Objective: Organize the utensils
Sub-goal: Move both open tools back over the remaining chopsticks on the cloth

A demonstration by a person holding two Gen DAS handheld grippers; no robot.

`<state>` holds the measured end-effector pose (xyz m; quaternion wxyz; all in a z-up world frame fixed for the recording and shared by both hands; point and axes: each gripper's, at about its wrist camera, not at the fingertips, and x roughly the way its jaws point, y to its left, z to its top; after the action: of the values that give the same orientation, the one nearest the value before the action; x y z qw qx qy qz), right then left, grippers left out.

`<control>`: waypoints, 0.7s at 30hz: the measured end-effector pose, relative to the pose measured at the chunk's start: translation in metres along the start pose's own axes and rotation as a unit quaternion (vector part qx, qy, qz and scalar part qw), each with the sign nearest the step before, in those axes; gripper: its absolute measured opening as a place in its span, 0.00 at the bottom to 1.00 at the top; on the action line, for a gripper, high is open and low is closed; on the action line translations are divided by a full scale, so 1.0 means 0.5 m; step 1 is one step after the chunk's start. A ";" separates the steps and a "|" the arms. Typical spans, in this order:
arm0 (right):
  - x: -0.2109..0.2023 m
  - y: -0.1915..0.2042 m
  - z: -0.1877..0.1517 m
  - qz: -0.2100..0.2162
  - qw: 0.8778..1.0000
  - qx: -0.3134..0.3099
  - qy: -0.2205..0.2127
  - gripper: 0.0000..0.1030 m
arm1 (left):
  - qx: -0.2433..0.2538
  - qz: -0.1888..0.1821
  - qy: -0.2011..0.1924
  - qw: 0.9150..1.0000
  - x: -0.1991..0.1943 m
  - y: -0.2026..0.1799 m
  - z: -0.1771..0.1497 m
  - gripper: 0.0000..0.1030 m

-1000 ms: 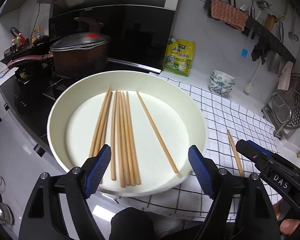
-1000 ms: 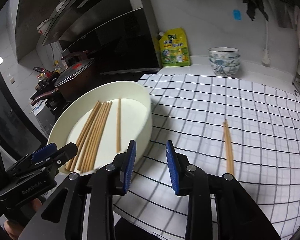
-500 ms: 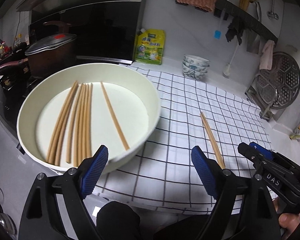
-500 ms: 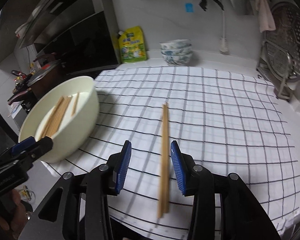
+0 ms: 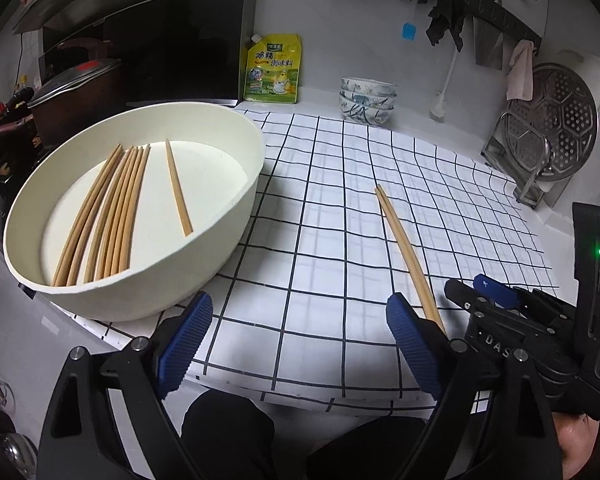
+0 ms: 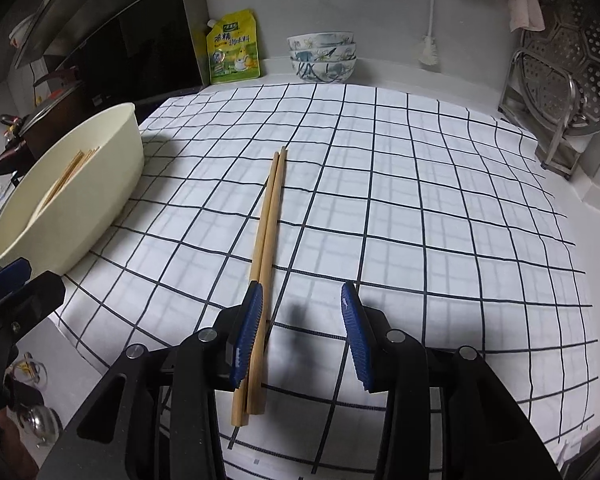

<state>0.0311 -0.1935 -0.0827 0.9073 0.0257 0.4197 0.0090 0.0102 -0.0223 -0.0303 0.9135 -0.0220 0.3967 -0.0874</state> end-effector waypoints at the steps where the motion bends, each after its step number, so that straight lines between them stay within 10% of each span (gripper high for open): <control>1: 0.006 0.001 0.002 0.000 1.000 -0.004 0.003 0.38 | 0.000 0.001 0.001 1.000 0.001 0.000 -0.001 0.84; 13: 0.055 0.027 0.002 -0.014 0.998 -0.051 0.026 0.38 | 0.000 0.005 0.003 1.000 0.009 -0.007 -0.001 0.85; 17: 0.053 0.032 0.000 -0.006 0.998 -0.057 0.024 0.08 | -0.001 0.000 0.005 1.000 0.012 -0.016 -0.002 0.85; 21: 0.050 0.018 -0.003 0.012 0.999 -0.043 0.024 0.06 | 0.004 -0.007 0.005 1.000 0.016 -0.037 -0.008 0.88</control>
<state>0.0462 -0.1833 -0.1020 0.8972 -0.0088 0.4398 0.0391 0.0100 -0.0419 -0.0366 0.9108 -0.0209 0.4012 -0.0952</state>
